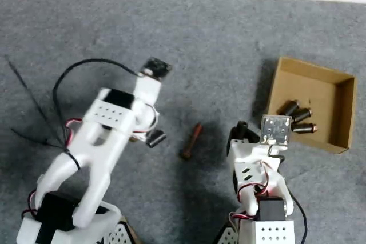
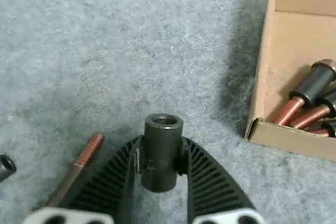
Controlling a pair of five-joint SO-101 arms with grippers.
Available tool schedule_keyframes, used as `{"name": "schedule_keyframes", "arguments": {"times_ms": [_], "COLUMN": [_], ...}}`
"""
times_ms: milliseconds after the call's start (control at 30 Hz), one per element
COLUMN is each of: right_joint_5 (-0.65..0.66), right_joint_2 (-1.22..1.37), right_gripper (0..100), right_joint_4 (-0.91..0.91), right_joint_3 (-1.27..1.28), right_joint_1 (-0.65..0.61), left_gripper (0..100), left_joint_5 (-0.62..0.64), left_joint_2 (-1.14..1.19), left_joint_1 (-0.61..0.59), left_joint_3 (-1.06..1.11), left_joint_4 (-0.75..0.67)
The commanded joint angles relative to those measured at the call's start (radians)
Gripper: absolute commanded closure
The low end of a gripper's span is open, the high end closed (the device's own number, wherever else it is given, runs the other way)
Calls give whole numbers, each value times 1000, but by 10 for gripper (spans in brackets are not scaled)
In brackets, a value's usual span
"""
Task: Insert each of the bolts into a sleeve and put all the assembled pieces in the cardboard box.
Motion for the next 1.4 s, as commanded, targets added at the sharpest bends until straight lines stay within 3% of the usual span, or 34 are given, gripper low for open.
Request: {"name": "schedule_keyframes", "arguments": {"times_ms": [0,267,433,533,833,900,1033,1100,1200,1367], "right_joint_5": [9,9,9,9,9,11,11,11,11,11], "right_joint_2": [-1,-1,-1,-1,-1,-1,-1,-1,-1,-1], "right_gripper": [995,995,995,995,995,995,995,995,995,995], "right_joint_4": [-31,-31,-31,-31,-33,-33,-33,-33,-33,-33], "right_joint_3": [-15,-13,-13,-13,-13,-12,-12,-12,-12,-12], "right_joint_1": [10,10,10,10,10,10,10,8,8,8], "left_gripper": [995,995,993,993,993,994,993,993,993,992], "left_joint_5": [-8,-54,-511,-641,-667,-786,-1261,-1413,-1513,-1524], "left_joint_2": [1,-2,1,-2,-2,-2,-2,-2,-2,4], "left_joint_1": [-81,-120,-114,-114,-120,-137,-177,-223,-269,-274], "left_joint_3": [-56,48,85,119,114,108,108,105,105,107], "left_joint_4": [-34,-262,-279,-285,-285,-281,-219,-184,-192,-192]}}
